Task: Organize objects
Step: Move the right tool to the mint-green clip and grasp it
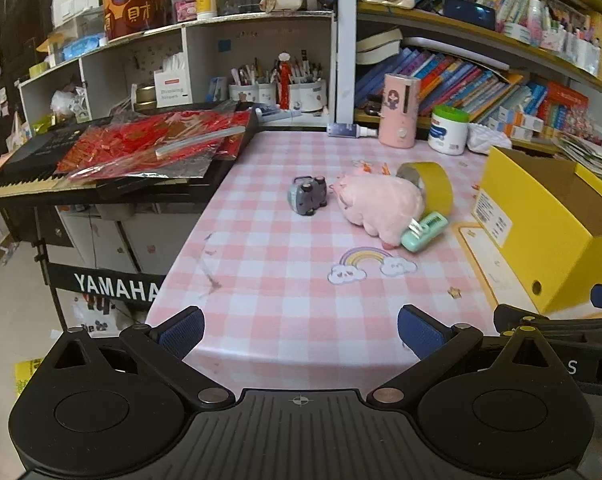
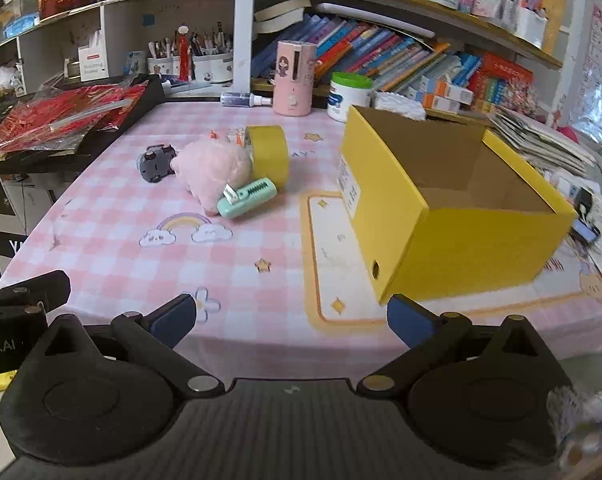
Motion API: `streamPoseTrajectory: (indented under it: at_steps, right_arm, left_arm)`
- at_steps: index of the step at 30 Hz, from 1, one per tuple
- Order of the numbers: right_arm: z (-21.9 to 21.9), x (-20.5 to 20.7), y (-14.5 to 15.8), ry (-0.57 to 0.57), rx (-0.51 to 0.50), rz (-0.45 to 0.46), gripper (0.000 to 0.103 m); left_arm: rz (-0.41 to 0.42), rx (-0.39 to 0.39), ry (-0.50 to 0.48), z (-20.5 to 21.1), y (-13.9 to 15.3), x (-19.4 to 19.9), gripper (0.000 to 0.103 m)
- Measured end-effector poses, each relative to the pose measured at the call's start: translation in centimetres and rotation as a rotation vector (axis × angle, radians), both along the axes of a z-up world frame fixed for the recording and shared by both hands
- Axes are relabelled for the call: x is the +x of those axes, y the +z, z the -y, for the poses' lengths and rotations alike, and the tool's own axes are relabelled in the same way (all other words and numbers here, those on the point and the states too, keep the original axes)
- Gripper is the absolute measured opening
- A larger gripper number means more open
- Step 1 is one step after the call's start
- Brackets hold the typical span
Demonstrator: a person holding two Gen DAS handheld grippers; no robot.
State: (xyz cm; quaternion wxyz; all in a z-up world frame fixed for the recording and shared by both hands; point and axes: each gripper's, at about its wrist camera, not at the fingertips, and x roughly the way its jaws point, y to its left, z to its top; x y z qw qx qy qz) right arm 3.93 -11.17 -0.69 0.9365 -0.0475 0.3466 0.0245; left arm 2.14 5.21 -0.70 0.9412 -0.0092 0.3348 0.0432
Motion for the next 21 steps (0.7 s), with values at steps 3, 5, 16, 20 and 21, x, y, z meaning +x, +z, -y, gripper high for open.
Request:
streamPoseTrajectory:
  at_steps: [3,5,16,20,21]
  right_arm:
    - [0.0,1.7,0.0,0.013,0.002,0.000,0.103]
    - [-0.1,2.9,-0.1,0.030,0.003,-0.007,0.103]
    - [-0.7,9.3,-1.1,0.170,0.031,-0.025,0.089]
    - [-1.3,11.7,-1.7,0.212,0.017,-0.012,0.089]
    - [-1.5,12.3,-1.9,0.225,0.003,-0.005,0.089]
  left_arm:
    - [-0.008,0.003,0.012,0.1,-0.3,1.2,0.103]
    - [-0.018,0.003,0.030,0.0,-0.5,2.2,0.103]
    - [-0.073,-0.008,0.108,0.0,-2.2,6.5,0.103]
    - [-0.086,0.009,0.129,-0.1,-2.3,7.8,0.103]
    - [-0.089,0.011,0.136,-0.2,-2.4,8.0,0.103]
